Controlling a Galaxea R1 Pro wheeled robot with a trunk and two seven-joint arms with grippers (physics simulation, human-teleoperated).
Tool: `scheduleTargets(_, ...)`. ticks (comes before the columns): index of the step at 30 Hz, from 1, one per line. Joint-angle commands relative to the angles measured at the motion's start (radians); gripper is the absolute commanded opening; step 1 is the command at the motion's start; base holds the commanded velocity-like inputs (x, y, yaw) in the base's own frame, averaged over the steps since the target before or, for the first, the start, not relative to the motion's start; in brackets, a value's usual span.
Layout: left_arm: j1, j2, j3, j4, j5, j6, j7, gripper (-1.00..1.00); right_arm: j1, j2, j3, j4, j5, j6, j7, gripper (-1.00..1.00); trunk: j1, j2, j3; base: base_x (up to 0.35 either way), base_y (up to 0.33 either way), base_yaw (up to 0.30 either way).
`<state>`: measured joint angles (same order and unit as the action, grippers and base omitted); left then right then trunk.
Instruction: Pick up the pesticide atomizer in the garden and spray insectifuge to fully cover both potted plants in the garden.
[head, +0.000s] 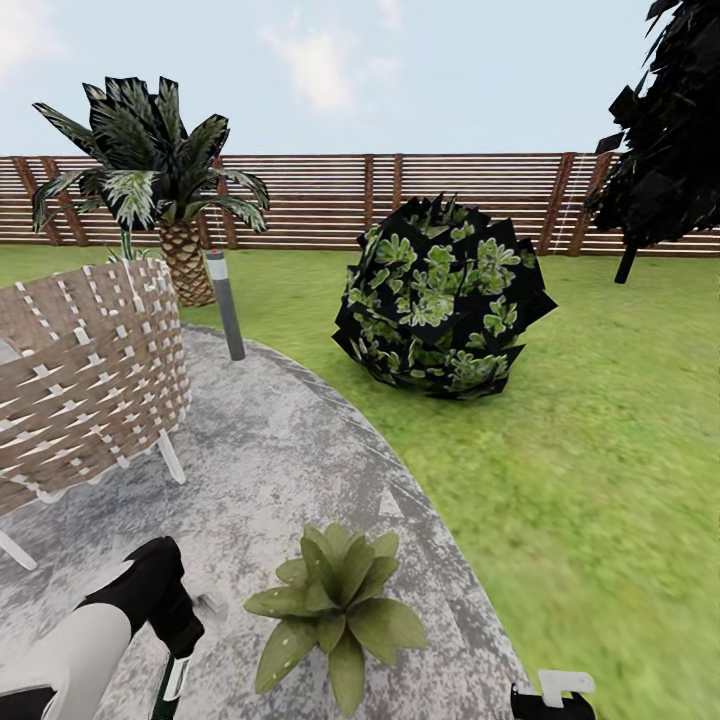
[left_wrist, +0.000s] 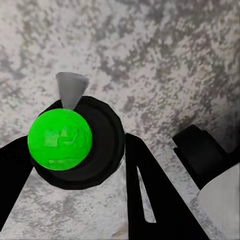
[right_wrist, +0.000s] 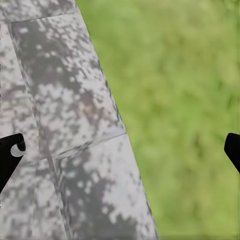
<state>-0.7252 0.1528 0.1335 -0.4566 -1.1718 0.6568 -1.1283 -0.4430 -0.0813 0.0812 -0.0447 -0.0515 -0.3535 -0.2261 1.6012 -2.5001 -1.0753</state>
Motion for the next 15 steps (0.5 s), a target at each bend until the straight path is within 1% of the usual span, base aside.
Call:
scheduleTargets(1,0.000,-0.002,0.006,-0.002,0.002,0.007,-0.007,-1.00,0.000,0.000,0.008,0.000,-0.005,-0.002,-0.004,1.00,0.000,0.000,-0.001,0.000,0.000,0.135)
scheduleTargets(4,0.000,-0.002,0.006,-0.003,0.021,0.007,-0.007,-1.00,0.000,0.000,0.008,0.000,-0.006,-0.002,-0.004,1.00,0.000,0.000,-0.001,0.000,0.000,0.180)
scheduleTargets(8,0.000,-0.003,0.010,-0.005,0.030,0.008,-0.006,-1.00,0.000,0.000,0.008,0.000,-0.005,-0.002,-0.003,1.00,0.000,0.000,-0.001,-0.007,-0.003,0.031)
scheduleTargets(11,0.000,-0.005,0.011,-0.005,0.039,0.009,-0.005,-1.00,0.000,0.000,0.008,-0.001,-0.005,-0.002,-0.003,1.00,0.000,0.000,-0.001,-0.160,-0.111,0.004)
scheduleTargets(15,0.000,-0.009,0.009,-0.006,0.044,0.010,-0.005,-1.00,0.000,0.001,0.009,-0.004,-0.005,-0.002,-0.004,1.00,0.000,0.000,-0.001,-0.225,-0.160,0.002)
